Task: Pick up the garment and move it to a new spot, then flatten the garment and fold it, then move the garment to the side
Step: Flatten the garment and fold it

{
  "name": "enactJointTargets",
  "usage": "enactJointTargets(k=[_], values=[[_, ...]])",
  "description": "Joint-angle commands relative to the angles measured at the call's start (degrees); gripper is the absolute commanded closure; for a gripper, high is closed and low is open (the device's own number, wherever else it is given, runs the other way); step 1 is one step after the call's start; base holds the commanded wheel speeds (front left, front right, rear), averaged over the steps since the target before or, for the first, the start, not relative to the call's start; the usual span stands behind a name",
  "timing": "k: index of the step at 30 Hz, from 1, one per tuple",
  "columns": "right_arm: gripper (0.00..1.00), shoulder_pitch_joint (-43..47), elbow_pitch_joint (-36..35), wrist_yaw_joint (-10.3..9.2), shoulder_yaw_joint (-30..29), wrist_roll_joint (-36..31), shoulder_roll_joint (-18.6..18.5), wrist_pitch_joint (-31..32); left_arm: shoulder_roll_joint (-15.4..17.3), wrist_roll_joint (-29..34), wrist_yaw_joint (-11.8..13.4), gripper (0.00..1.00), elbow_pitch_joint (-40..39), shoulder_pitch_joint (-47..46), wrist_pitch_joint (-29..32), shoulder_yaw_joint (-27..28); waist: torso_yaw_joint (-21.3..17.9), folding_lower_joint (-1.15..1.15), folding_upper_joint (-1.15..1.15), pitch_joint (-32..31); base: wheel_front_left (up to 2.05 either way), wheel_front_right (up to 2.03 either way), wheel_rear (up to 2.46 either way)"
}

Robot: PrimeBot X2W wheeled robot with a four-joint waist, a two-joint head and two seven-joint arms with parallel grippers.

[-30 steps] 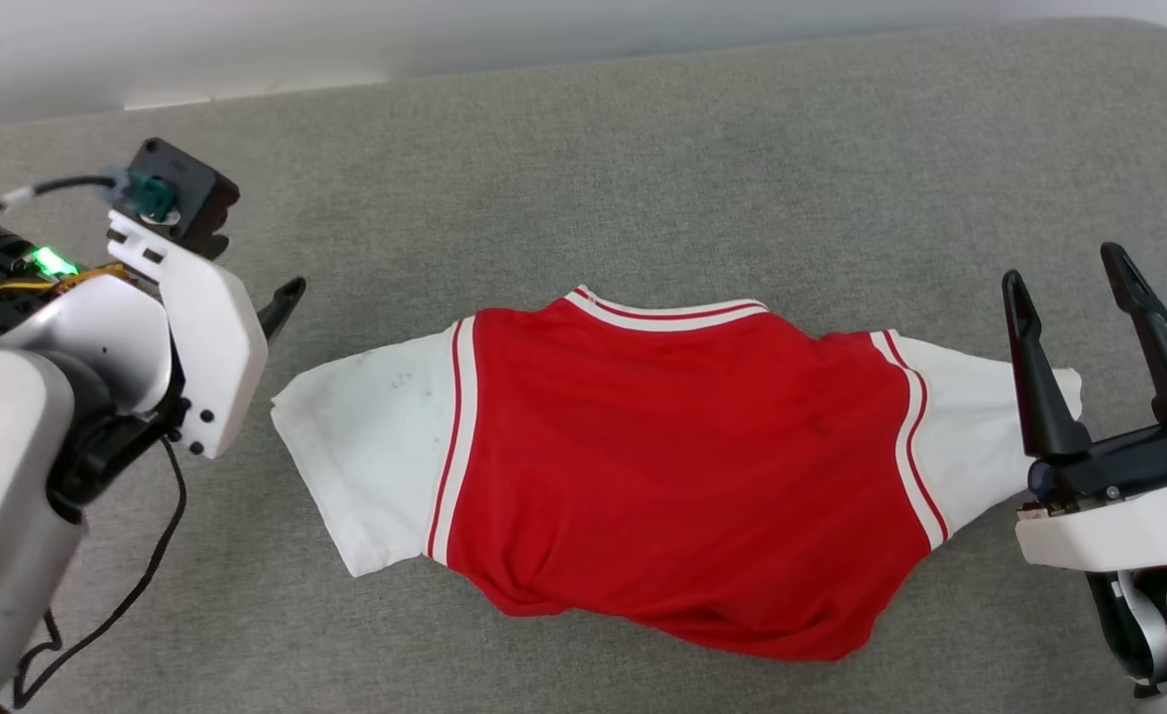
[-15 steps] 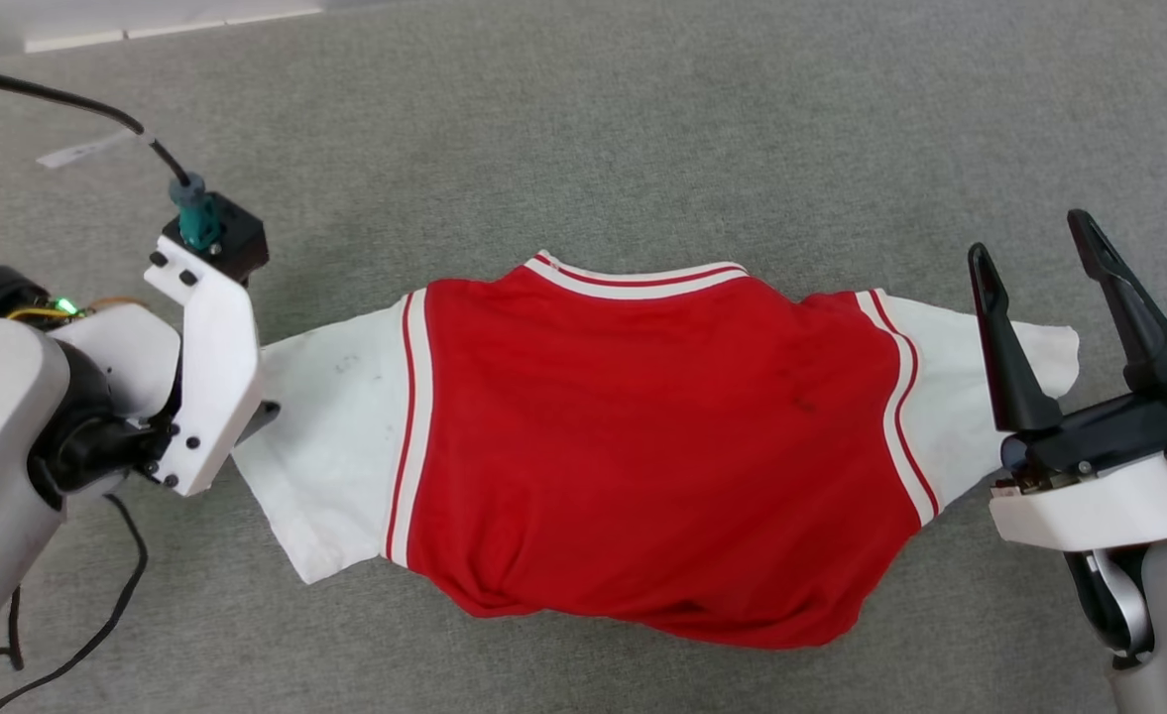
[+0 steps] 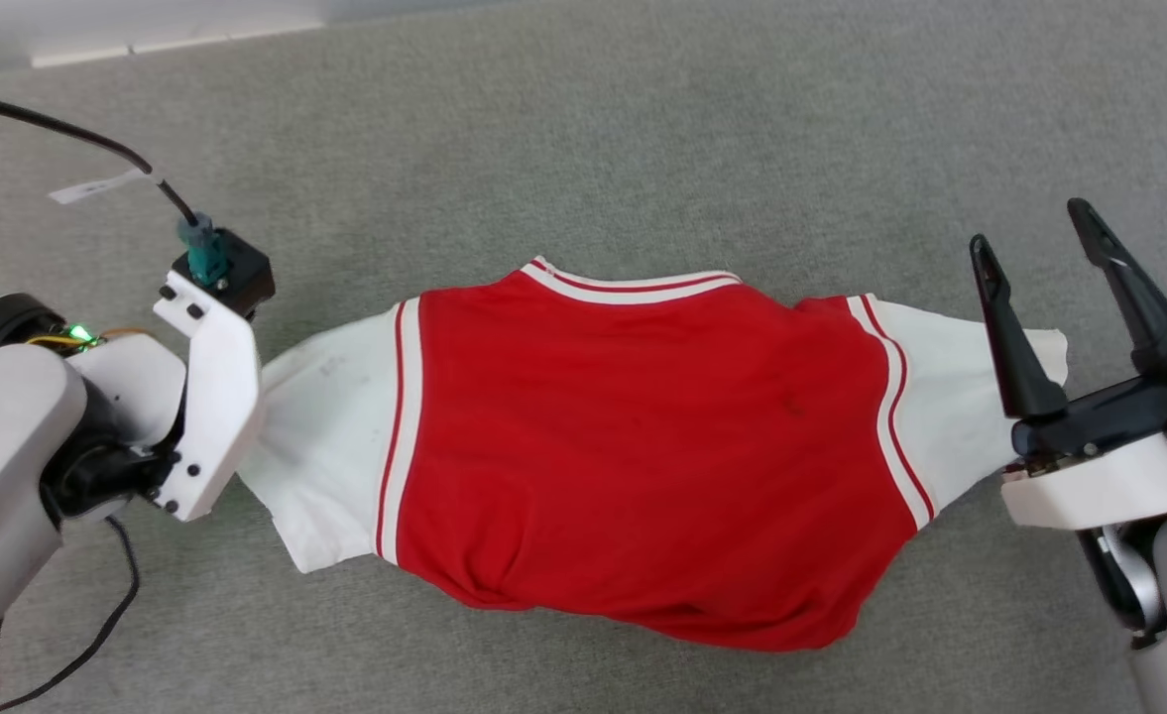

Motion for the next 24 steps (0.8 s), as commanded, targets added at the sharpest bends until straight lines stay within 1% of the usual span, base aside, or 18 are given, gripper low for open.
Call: enactJointTargets(k=[1,4,7,9,11,13,14,17,21,24], values=[[0.00,-0.74,0.17,-0.06,0.12,-0.26,-0.72,0.17,0.70,-0.33,-0.01,1.00,0.29,0.30,-0.57,-0.26,0.87,0.00,0.00,-1.52,0.00,0.00,0.00],[0.00,-2.21,-0.15,-0.06,-0.18,-0.46,-2.83,1.20,1.82,-1.67,-0.01,1.00,-0.02,1.23,-3.03,-0.55,1.98,0.00,0.00,-3.53,0.00,0.00,0.00],[0.00,-4.14,-1.08,-0.06,0.29,-0.54,-5.75,2.72,3.72,-3.02,-0.01,1.00,-0.19,2.74,-5.11,-0.39,3.01,0.00,0.00,-5.17,0.00,0.00,0.00],[0.00,-5.90,-1.80,-0.06,1.09,-0.18,-8.12,4.84,4.93,-3.68,-0.01,1.00,-0.35,3.68,-6.14,-0.16,3.73,0.00,0.00,-5.94,0.00,0.00,0.00],[0.00,-7.59,-2.05,-0.06,2.74,0.67,-11.16,8.72,5.79,-4.23,0.05,1.00,-0.60,4.64,-7.08,0.18,4.41,0.00,0.00,-6.47,0.00,0.00,0.00],[0.00,-9.56,-1.53,-0.06,5.36,2.86,-14.54,14.78,6.50,-4.53,0.38,1.00,-1.16,5.56,-7.78,0.22,5.00,0.00,0.00,-6.86,0.00,0.00,0.00],[0.00,-10.37,-1.25,-0.06,7.53,4.48,-16.24,19.14,6.91,-4.55,0.52,1.00,-1.46,5.84,-8.27,0.38,5.21,0.00,0.00,-7.01,0.00,0.00,0.00],[0.00,-14.80,-1.59,-0.07,13.62,10.71,-21.69,30.23,7.31,-4.47,0.95,1.00,-2.85,6.39,-9.40,0.69,5.83,0.00,0.00,-7.10,0.00,0.00,0.00],[0.00,-20.13,-0.01,-0.06,22.73,22.48,-28.20,46.15,7.02,-3.37,1.30,1.00,-4.87,6.02,-9.94,0.34,6.92,0.00,0.00,-6.51,0.00,0.00,0.00],[0.00,-24.90,1.15,-0.06,28.42,29.91,-31.76,55.12,6.35,-2.09,1.38,1.00,-6.30,5.00,-10.02,0.00,7.80,0.00,0.00,-5.46,0.00,0.00,0.00]])
